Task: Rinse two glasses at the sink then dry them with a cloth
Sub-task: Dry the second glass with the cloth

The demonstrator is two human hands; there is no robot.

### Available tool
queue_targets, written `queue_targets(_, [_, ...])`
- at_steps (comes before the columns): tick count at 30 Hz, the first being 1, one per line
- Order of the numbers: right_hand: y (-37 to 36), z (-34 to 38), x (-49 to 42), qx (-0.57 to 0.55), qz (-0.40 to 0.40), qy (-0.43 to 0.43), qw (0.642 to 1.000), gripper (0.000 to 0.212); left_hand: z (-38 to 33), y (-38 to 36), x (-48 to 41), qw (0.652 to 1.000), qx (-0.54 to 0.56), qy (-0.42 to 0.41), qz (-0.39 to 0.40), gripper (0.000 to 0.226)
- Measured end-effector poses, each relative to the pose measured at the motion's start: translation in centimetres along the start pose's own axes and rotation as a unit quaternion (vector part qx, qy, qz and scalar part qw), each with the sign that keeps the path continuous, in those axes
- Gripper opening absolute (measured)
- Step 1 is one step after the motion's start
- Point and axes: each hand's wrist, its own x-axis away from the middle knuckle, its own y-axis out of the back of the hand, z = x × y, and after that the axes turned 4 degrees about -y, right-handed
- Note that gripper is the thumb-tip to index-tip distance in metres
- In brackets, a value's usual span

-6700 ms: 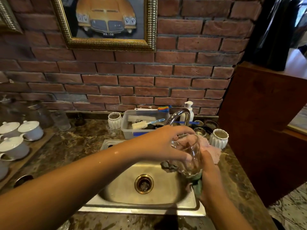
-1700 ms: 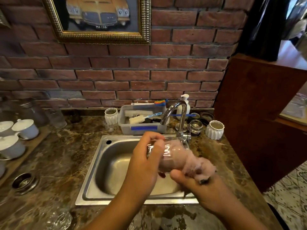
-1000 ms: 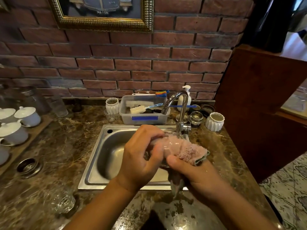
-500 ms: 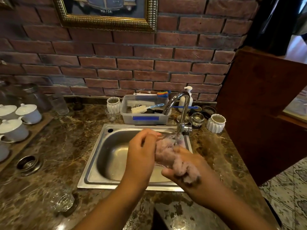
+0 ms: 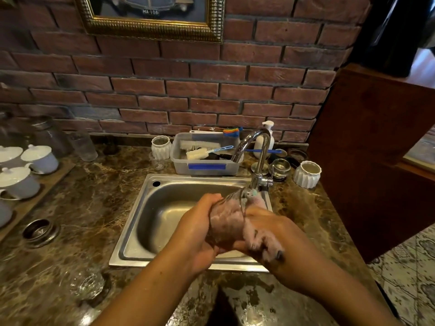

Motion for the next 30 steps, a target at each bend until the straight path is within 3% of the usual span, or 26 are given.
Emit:
queue_targets(1, [0.3, -0.1, 0.3, 0.060, 0.017, 0.024, 0.998, 0.030, -0.1, 0.1, 0.0, 0.999, 0.008, 0.038, 0.007, 0.033])
queue_targets(3, [1.2, 0.2, 0.9, 0.065, 0.021, 0.041, 0.997, 0.026, 0.5, 0.0, -0.1, 0.999, 0.007, 0.033, -0.009, 0.032])
queue_targets(4, [1.6, 0.9, 1.2, 0.031, 0.015, 0.035, 0.999, 0.022, 0.9, -0.2, -0.1, 1.000, 0.004, -0.004, -0.022, 0.030])
queue_targets(6, [1.7, 2.2, 1.1, -0.117, 0.004, -0.012, 0.993, 0.013, 2.0, -0.4, 0.0, 0.983, -0.065, -0.158, -0.064, 0.029])
queue_targets(8, [1.3, 2.9, 1.1, -0.303, -0.001, -0.091, 0.949, 0.011, 3.2, 0.4, -0.1, 0.909, -0.200, -0.360, -0.060, 0.027])
queue_targets(10, [1.0, 2.9, 1.4, -0.411, -0.017, -0.158, 0.898, 0.015, 3.8, 2.1, -0.9, 0.802, -0.334, -0.495, -0.010, 0.027])
queue_targets(12, [0.9, 2.8, 1.5, -0.424, 0.005, -0.176, 0.889, 0.016, 4.3, 3.9, -1.7, 0.703, -0.440, -0.557, 0.044, 0.033])
queue_targets(13, [0.8, 2.7, 1.4, -0.412, 0.018, -0.173, 0.894, 0.011, 4.3, 4.7, -1.9, 0.695, -0.459, -0.549, 0.068, 0.036])
queue_targets(15, [1.0, 2.7, 1.3, -0.377, 0.041, -0.149, 0.913, 0.006, 3.6, 5.6, -1.5, 0.763, -0.446, -0.458, 0.103, 0.041])
queue_targets(17, [1.7, 2.8, 1.2, -0.334, 0.067, -0.113, 0.933, 0.012, 2.8, 6.0, -0.7, 0.846, -0.405, -0.307, 0.159, 0.049])
queue_targets(18, [1.9, 2.9, 1.1, -0.314, 0.090, -0.103, 0.939, 0.013, 2.3, 6.2, -0.7, 0.871, -0.386, -0.228, 0.199, 0.056])
queue_targets(21, [1.9, 3.1, 0.9, -0.285, 0.173, -0.068, 0.941, 0.016, 1.1, 6.5, -0.6, 0.910, -0.267, -0.052, 0.313, 0.077])
queue_targets(23, [1.6, 3.4, 0.6, -0.316, 0.175, -0.066, 0.930, 0.017, 1.2, 6.6, -0.4, 0.932, -0.141, 0.032, 0.332, 0.075])
queue_targets(26, [0.5, 3.4, 0.1, -0.399, 0.072, -0.153, 0.901, 0.020, 2.2, 6.1, 0.2, 0.950, -0.036, 0.059, 0.304, 0.057])
queue_targets(30, [-0.9, 2.9, -0.3, -0.495, -0.055, -0.260, 0.827, 0.037, 4.0, 5.9, 0.4, 0.972, -0.032, 0.067, 0.222, 0.063])
